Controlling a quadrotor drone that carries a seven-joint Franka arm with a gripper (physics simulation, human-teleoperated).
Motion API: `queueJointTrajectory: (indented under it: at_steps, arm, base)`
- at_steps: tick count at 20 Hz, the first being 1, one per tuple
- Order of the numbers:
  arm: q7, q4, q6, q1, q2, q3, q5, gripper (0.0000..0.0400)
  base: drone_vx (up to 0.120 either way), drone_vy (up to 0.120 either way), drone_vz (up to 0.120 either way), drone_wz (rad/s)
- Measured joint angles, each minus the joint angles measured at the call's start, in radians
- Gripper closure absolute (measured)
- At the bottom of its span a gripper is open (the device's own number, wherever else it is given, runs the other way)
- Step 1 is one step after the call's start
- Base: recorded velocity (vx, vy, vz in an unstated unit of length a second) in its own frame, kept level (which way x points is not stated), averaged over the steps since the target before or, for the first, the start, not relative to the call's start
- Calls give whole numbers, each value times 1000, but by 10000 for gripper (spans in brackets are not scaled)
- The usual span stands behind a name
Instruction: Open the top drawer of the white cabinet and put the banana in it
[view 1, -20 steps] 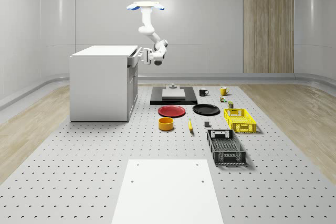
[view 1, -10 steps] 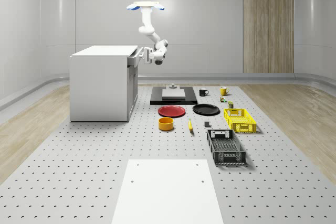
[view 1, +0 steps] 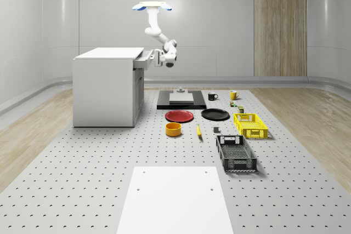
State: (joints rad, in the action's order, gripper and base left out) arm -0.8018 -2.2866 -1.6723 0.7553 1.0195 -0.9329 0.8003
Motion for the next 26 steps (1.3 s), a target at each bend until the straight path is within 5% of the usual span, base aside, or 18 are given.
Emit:
queueJointTrajectory:
  at_steps: [2, 3, 4, 5, 7, 10, 15, 16, 20, 23, 26]
  arm:
    - [-28, 21, 17, 8, 10, -17, -18, 252]
    - [60, 12, 29, 6, -12, -48, -38, 157]
    - [20, 11, 44, 0, -27, -69, -52, 53]
    - [-14, 27, 85, -17, -50, -72, -22, 32]
    - [-52, 73, 119, -26, -50, -64, -6, 135]
    - [-57, 111, 135, -2, -28, -93, -34, 220]
    - [-77, 178, 168, 42, 8, -141, -93, 222]
    - [-8, 176, 177, 45, -8, -169, -97, 239]
    - [-50, 237, 215, 71, 9, -199, -120, 271]
    - [-88, 283, 234, 100, 33, -219, -145, 139]
    - [-116, 318, 245, 126, 56, -231, -168, 66]
  base:
    - [0, 0, 0, 0]
    - [0, 0, 0, 0]
    - [0, 0, 0, 0]
    - [0, 0, 0, 0]
    - [0, 0, 0, 0]
    - [0, 0, 0, 0]
    - [0, 0, 0, 0]
    - [0, 0, 0, 0]
    - [0, 0, 0, 0]
    - [0, 67, 0, 0]
    - [53, 120, 0, 0]
